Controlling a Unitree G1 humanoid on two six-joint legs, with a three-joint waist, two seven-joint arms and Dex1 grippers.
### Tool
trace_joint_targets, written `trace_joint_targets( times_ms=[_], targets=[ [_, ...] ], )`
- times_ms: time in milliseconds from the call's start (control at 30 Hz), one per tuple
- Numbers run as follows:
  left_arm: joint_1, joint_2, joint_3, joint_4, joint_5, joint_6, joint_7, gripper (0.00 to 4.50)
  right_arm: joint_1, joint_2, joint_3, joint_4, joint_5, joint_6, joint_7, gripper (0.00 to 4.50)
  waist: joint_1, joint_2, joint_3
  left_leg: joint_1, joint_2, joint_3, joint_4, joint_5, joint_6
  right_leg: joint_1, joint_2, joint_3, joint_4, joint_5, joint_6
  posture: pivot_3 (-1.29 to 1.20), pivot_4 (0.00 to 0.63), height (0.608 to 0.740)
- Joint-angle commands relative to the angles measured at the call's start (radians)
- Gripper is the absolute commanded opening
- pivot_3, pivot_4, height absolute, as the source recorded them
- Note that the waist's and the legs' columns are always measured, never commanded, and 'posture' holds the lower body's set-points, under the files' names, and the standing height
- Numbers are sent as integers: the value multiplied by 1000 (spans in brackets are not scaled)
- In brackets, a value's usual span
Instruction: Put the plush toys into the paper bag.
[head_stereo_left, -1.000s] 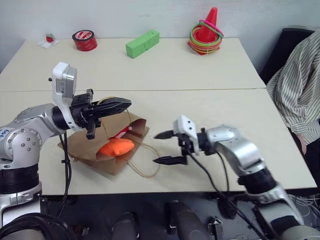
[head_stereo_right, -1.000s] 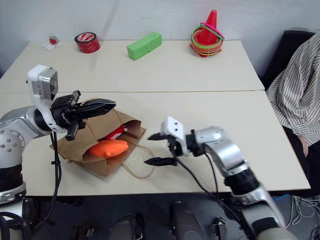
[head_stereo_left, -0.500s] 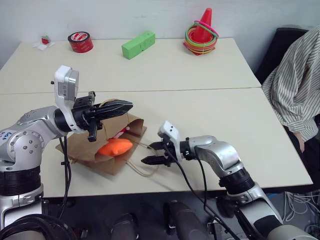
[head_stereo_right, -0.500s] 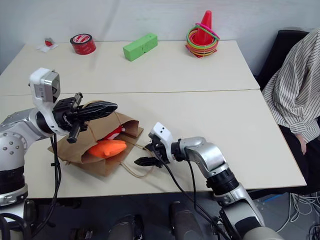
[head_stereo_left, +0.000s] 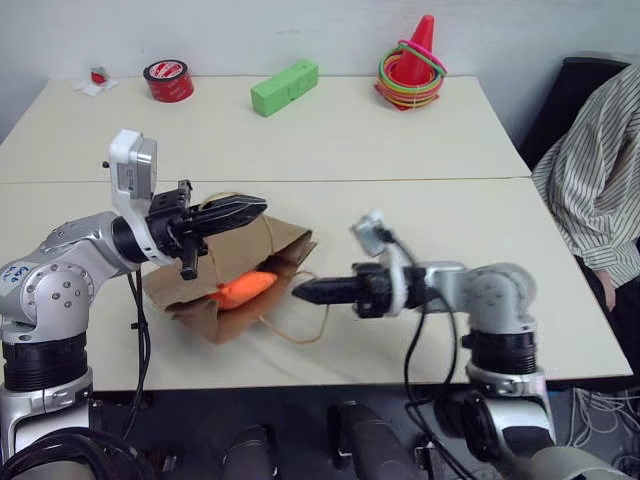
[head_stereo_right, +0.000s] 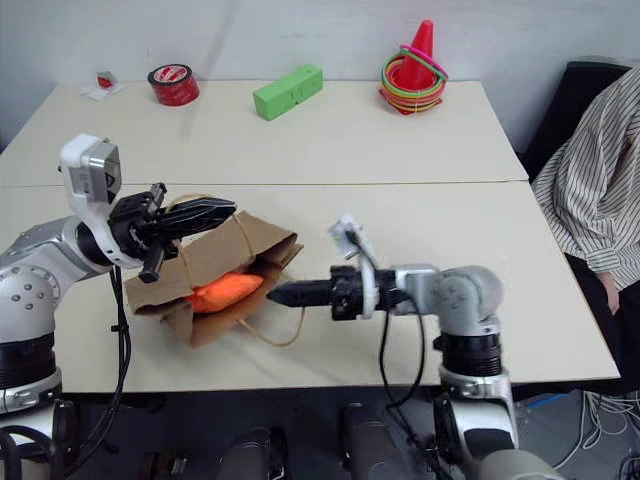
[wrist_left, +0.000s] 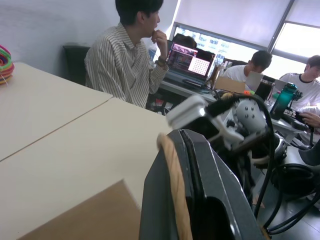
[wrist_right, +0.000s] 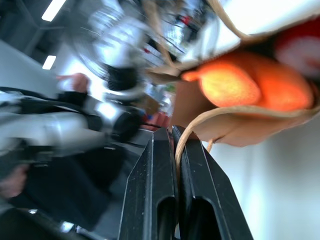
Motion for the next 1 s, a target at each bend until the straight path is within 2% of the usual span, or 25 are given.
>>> trace_joint_targets(
  times_ms=[33, 233, 300, 400, 433, 500, 767, 867, 900, 1000],
  targets=[
    [-62, -18, 53, 39, -35, -39, 12, 0, -96, -109, -126, -29, 50, 15, -67, 59, 6, 0, 0, 0, 0, 0, 0, 0, 0, 0, 0, 0, 0, 0, 0, 0, 150, 740],
    [-86, -27, -18, 91, 70, -120, -32, 0, -165, -185, -132, 41, 49, -30, -104, 59, 1, 0, 0, 0, -1, 0, -3, 0, 0, 0, 1, 0, -3, 0, 0, 0, 150, 740],
    [-108, -51, -15, 121, 79, -146, -18, 0, -149, -193, -120, 43, 46, -57, -103, 59, 2, 1, 0, 0, 0, 0, -3, 0, 0, 0, 1, 0, -4, 0, 1, 0, 150, 740],
    [-105, -31, -43, 132, 110, -140, -36, 0, -124, -170, -150, 54, 73, -79, -130, 59, 2, 1, 0, -2, 0, 0, -2, 0, 1, 0, 1, 0, -6, 0, 2, 0, 150, 740],
    [-102, -23, -48, 129, 108, -120, -36, 368, -108, -181, -157, 45, 101, -78, -111, 210, 2, 1, 1, -2, 0, 0, -3, -1, 1, 0, 1, 0, -7, 1, 2, 0, 150, 740],
    [-93, -2, -55, 119, 114, -110, -51, 751, -79, -208, -159, 19, 129, -93, -84, 564, 4, 1, 1, -3, 0, 0, -3, -1, 1, -1, 0, 0, -7, 1, 2, 0, 150, 740],
    [-12, 158, -43, 113, 231, -244, -190, 3131, 75, -435, -172, -71, 195, -181, 84, 3205, 11, 2, 1, -7, 1, -1, -3, -1, 2, -2, 1, -1, -11, 1, 3, 0, 150, 740],
    [5, 222, -52, 153, 283, -296, -259, 4095, 128, -467, -184, -67, 187, -244, 99, 4292, 9, 2, 1, -7, 0, -1, -2, -2, 3, -2, 1, -1, -12, 2, 4, 0, 150, 740],
    [9, 237, -57, 166, 299, -313, -278, 4430, 138, -469, -188, -63, 185, -263, 97, 4500, 8, 2, 1, -8, 0, -1, -1, -2, 4, -2, 1, -1, -12, 2, 5, 0, 150, 740],
    [17, 275, -55, 199, 307, -310, -325, 4478, 191, -478, -183, -61, 154, -343, 114, 4500, 9, 2, 1, -7, 0, 0, -1, -2, 5, -2, 0, 0, -13, 3, 6, 0, 150, 740]
  ],
)
